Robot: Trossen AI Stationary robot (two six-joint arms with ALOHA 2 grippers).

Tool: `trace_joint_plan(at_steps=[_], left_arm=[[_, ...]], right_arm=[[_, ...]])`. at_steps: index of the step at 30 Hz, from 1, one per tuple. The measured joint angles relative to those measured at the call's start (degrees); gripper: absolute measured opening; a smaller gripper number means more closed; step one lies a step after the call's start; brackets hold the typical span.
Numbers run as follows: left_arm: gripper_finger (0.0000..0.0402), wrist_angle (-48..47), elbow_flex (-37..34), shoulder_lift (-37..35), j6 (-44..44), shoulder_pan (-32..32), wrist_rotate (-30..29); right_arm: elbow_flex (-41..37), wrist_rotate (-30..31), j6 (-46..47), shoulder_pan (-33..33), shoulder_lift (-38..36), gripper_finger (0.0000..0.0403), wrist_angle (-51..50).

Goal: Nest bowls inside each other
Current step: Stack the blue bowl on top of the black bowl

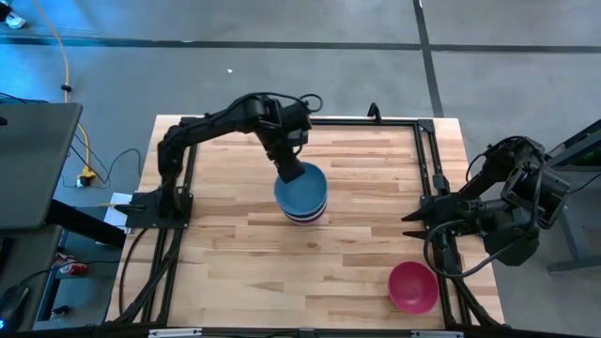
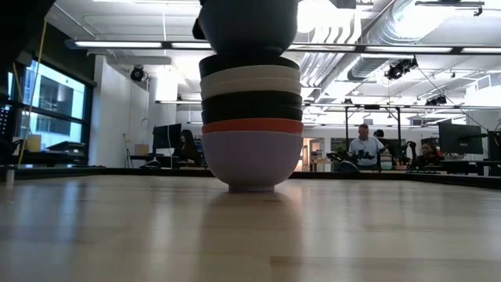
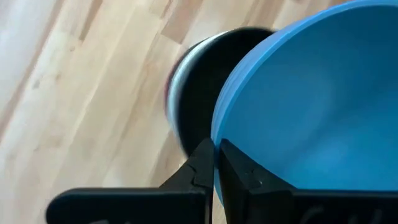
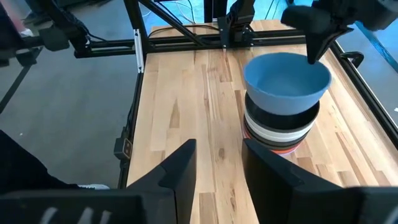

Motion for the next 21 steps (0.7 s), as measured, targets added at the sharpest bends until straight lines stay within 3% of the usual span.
trace_joint_plan(at_steps=[21], left_arm=[[0.0,-0.8,0.8,5.2,1.0,0.4,-4.4]], right_arm=[[0.0,-0.1,0.0,0.0,0.0,0.0112,-0.4]])
